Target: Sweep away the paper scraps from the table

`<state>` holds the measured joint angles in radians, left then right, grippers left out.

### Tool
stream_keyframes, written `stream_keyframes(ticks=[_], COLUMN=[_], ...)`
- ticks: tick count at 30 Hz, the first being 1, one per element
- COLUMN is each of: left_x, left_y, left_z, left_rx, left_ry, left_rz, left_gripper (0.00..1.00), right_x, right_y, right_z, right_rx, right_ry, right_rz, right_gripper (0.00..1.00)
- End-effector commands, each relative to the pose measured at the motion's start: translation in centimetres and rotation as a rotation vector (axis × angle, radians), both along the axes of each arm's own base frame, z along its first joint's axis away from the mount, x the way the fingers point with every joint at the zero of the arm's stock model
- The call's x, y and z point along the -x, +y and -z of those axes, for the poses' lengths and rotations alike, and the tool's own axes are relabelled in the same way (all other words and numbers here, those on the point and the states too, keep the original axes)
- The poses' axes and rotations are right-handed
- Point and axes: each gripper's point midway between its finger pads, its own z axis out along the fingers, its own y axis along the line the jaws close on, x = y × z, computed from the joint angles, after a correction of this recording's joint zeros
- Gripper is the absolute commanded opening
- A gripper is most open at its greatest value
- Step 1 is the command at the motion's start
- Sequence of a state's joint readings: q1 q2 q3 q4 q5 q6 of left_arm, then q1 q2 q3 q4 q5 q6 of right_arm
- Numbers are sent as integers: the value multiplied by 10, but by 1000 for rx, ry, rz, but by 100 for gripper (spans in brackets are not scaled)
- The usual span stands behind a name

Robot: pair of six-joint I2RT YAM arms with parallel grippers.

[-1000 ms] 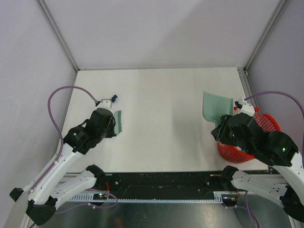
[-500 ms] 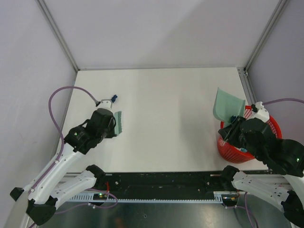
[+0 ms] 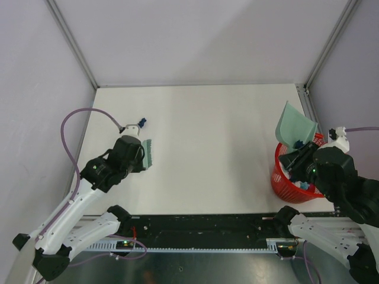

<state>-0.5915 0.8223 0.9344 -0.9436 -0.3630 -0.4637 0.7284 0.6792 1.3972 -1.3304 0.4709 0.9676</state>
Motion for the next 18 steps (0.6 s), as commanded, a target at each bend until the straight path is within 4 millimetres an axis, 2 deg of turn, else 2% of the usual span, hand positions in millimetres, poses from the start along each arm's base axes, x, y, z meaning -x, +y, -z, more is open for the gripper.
stream_keyframes(ticks=[1, 4, 8, 14, 18], left_x=[-6, -6, -5, -4, -3], left_y=[0, -1, -1, -1, -3], left_z=[-10, -11, -11, -15, -16], left_rx=[34, 37, 37, 46, 47], left_ry=[-59, -61, -62, -79, -83], left_rz=[-30, -28, -25, -21, -13], left_gripper=[0, 0, 0, 0, 0], right_x=[-4, -7, -12, -11, -8], right_y=[-4, -4, 9, 14, 11], right_z=[-17, -19, -20, -32, -32], right_rx=[-73, -77, -170, -527, -704], right_ry=[-49, -55, -58, -155, -195], right_rz=[59, 64, 60, 153, 201], right_gripper=[0, 0, 0, 0, 0])
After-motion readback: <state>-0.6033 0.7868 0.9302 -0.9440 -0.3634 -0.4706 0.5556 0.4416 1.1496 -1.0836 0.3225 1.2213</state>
